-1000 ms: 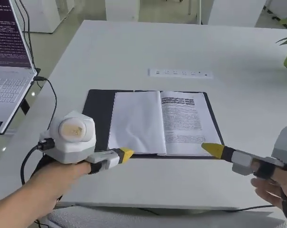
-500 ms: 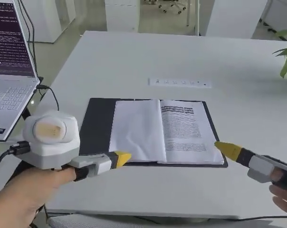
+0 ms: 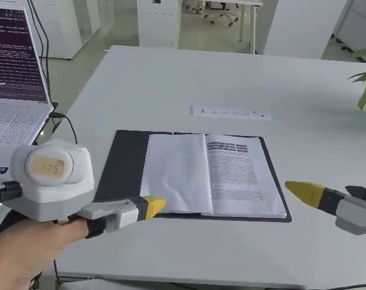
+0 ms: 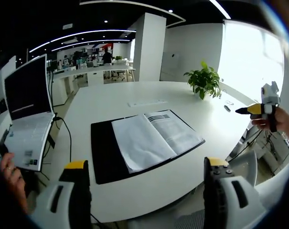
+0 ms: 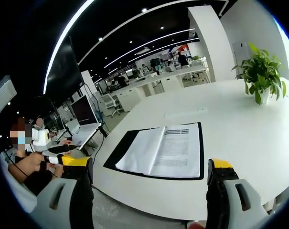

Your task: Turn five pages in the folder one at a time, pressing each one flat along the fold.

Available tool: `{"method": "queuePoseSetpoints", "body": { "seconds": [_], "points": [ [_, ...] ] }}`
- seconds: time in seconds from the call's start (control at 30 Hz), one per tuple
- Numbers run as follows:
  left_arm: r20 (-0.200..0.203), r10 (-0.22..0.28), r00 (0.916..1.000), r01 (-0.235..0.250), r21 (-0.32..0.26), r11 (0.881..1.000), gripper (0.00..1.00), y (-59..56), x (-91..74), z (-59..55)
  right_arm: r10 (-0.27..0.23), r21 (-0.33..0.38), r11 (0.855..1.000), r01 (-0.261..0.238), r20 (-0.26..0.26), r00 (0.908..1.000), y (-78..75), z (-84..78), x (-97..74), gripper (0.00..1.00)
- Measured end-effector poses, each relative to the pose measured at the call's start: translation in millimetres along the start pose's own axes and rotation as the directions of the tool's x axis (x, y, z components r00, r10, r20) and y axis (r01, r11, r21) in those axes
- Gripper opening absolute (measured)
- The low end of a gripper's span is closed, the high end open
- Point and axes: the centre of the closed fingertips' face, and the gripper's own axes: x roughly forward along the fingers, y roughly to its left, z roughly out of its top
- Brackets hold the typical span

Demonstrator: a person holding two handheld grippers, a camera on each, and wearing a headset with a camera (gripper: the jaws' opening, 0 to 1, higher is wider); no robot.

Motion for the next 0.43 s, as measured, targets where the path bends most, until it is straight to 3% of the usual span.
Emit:
{"method": "queuePoseSetpoints", "body": {
  "seconds": [0.13,0.43],
  "points": [
    [0.000,-0.003,1.0000,0.003,0.000,1.000,0.99,-1.2,-0.6,-0.2,-0.005,-0.009,1.000,0.005,-0.040,0.9992,-2.8,-10.7,0.1,1.00],
    [-0.006,-0.002,1.0000,0.002,-0.008,1.000,0.99,-3.1,-1.9,-0.9,-0.027,0.004,1.000,0.027,-0.036,0.9990,-13.4,-11.8,-3.8,1.00]
  ]
}}
